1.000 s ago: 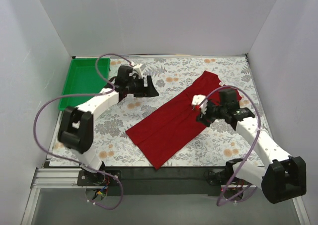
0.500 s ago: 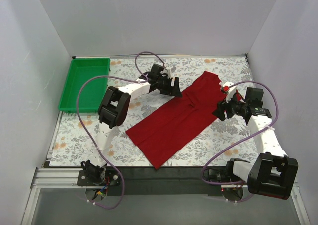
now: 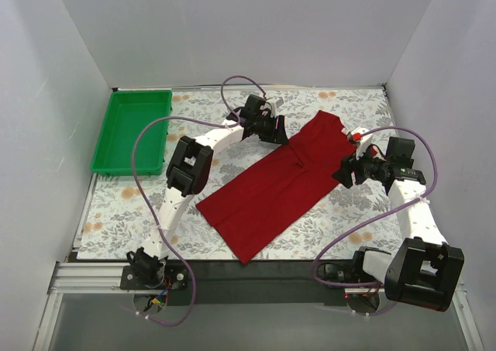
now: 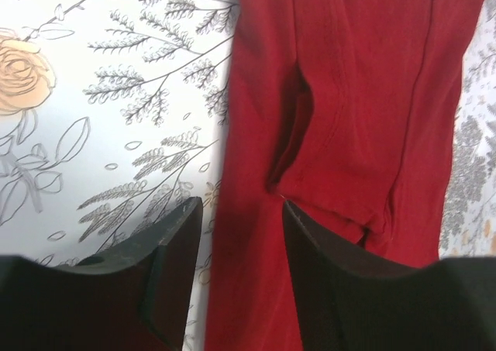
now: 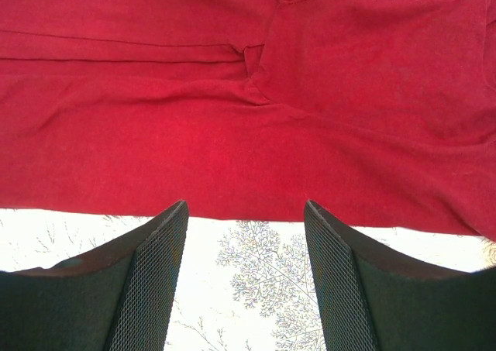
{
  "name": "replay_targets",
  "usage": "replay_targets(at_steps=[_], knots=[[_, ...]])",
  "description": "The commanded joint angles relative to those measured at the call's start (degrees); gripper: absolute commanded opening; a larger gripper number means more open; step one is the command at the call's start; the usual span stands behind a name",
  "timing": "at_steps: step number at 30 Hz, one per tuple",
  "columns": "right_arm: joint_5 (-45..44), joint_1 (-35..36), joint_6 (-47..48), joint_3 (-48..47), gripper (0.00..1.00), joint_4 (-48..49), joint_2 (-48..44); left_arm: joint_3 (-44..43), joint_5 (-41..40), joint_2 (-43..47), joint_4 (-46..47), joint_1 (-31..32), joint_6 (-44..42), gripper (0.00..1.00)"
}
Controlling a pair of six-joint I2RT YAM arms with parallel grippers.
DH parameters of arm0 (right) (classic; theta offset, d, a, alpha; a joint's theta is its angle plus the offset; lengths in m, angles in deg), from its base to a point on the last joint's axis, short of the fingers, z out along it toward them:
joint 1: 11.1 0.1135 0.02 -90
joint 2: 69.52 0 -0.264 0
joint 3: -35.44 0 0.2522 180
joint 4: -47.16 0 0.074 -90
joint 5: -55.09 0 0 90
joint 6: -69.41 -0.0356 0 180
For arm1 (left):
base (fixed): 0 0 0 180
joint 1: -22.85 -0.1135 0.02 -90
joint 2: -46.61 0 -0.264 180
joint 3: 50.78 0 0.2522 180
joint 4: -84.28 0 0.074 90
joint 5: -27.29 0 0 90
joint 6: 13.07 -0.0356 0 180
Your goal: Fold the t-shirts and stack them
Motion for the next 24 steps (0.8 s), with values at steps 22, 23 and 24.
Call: replay_targets(at_steps=[22, 23, 24], knots=[[1.69, -1.54, -0.30, -0.22, 0.57, 0.97, 0.51, -1.52, -8.81, -1.29, -3.53, -1.61, 4.99, 0.00], [1.69, -1.62, -0.21, -0.13, 0.57, 0.97, 0.59, -1.17, -10.21, -1.11, -3.53, -2.84, 5.53, 0.00], [1.69, -1.71, -0.21, -0.22, 0.57, 1.05, 0.51, -0.73, -10.66, -0.76, -3.35, -3.54, 6.14, 0.00]])
